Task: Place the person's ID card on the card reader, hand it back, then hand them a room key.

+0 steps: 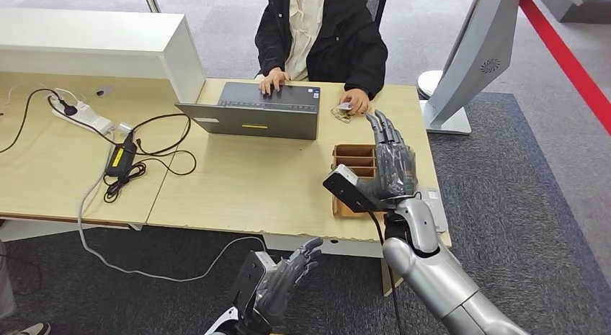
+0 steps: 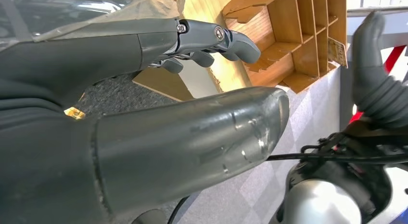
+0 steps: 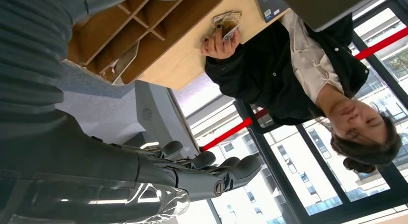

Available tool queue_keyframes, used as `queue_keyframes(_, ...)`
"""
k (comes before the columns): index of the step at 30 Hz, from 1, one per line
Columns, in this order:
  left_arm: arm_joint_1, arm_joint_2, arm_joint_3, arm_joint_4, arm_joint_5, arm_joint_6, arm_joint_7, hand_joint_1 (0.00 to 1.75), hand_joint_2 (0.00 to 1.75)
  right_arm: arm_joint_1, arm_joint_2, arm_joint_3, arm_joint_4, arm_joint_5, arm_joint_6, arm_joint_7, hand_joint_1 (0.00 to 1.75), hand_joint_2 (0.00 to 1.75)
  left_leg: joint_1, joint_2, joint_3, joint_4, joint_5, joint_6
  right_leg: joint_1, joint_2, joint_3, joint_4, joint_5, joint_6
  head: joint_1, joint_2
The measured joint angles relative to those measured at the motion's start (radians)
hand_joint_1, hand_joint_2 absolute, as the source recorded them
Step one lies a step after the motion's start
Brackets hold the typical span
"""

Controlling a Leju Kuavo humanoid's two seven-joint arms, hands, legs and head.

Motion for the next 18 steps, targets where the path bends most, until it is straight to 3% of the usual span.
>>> queue_keyframes(10,-0.01,-0.004,-0.008,-0.002,0.012,-0.001,0.001,0.0,0.0,0.003,-0.027,-0.004,0.031,0.02,0.005,0.006,0.0,1.75,0.0,0.0,0.0,0.0,0.0,0.0,0.0,0.0,0.0,0.0,0.0,0.0,0.0,0.0)
queue_keyframes(18,-0.026,-0.009,-0.028,-0.002,0.02,-0.02,0.002,0.0,0.0,-0.07,-0.027,-0.001,0.166,0.058,0.033,0.022,0.0,1.75,0.0,0.0,0.0,0.0,0.0,0.0,0.0,0.0,0.0,0.0,0.0,0.0,0.0,0.0)
